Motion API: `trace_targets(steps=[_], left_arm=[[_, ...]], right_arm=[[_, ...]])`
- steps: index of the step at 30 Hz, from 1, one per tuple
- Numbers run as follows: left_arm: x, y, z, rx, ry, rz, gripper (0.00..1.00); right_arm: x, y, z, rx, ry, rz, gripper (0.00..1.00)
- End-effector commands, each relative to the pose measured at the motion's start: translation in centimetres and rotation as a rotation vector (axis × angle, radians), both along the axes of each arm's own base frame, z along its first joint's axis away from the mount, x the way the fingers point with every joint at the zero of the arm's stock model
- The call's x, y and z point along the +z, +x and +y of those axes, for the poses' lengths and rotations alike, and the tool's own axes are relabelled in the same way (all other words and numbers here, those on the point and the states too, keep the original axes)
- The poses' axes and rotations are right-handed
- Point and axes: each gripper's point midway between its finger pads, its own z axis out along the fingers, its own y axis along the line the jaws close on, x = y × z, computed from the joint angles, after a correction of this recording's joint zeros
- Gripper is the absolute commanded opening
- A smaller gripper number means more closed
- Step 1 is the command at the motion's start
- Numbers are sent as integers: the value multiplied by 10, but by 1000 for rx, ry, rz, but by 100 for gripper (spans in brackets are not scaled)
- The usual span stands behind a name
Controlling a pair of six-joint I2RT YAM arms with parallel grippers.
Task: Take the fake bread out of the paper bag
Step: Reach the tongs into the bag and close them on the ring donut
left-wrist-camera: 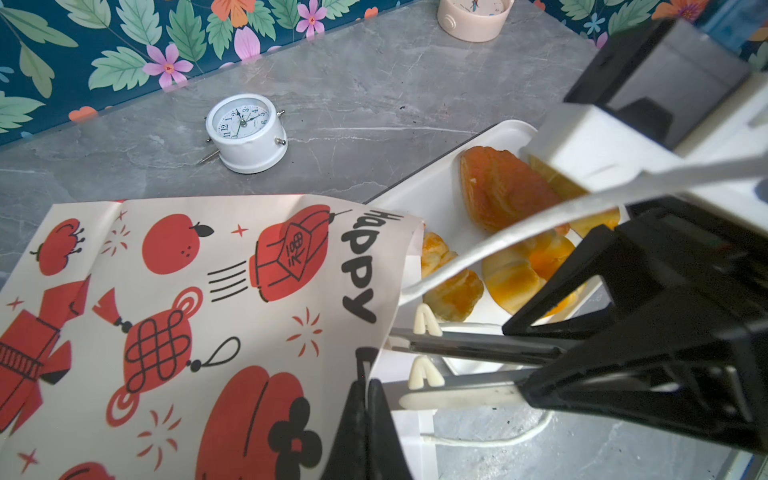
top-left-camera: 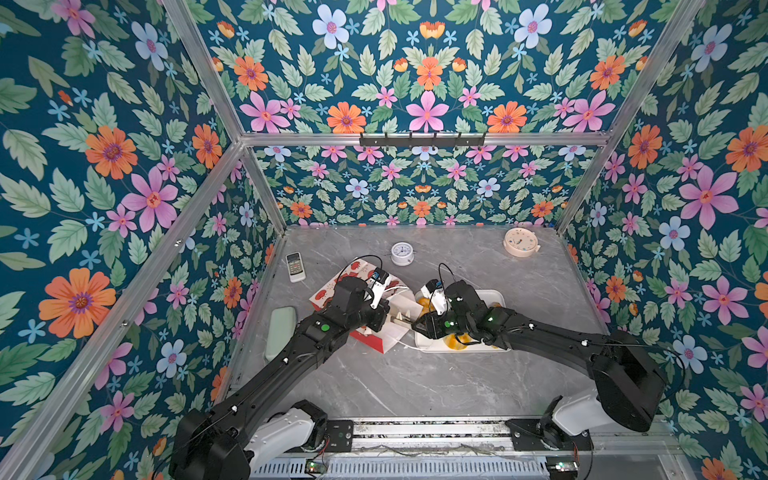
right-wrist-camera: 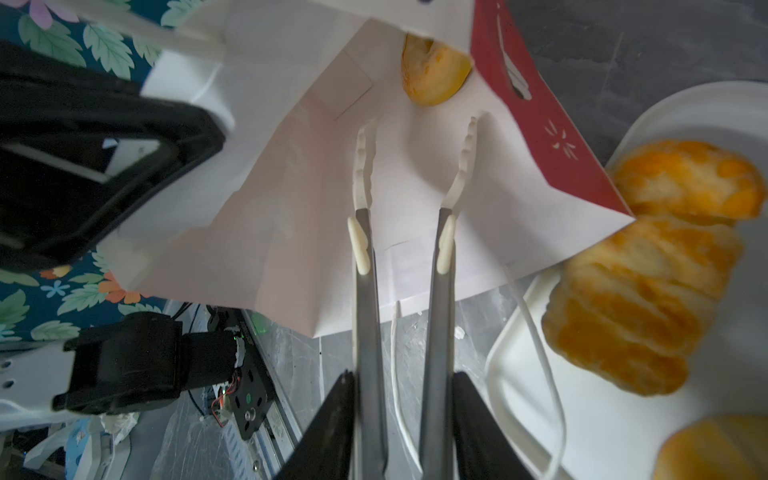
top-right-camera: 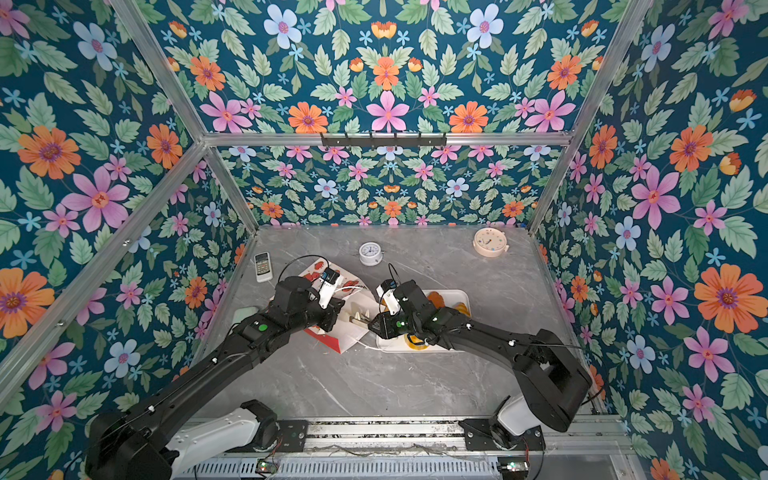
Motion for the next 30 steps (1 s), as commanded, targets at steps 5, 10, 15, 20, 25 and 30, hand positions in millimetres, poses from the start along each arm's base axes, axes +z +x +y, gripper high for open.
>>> trace_targets(steps=[5,10,15,20,25,30], left_arm=[[10,1,-10,-33,-58,-30,0],[11,-1,-10,-40,-63,-29,0],[11,-3,-10,-44,-72,-25,0],[12,-4,-10,-44,-76,-27,0],[14,-4,-9,-39,-74,-39,0],[12,-2,-7,-25,-70,-44,0]], right_arm=[[10,30,11,-103,68,-63,38],[6,43,18,-138,85,-66,38],[6,54,25,-152,91,-78,38],[-16,62,34,-154,61,-43,34],[-26,62,39,-144,45,-5,25],[-18,59,35,-145,52,-16,12]])
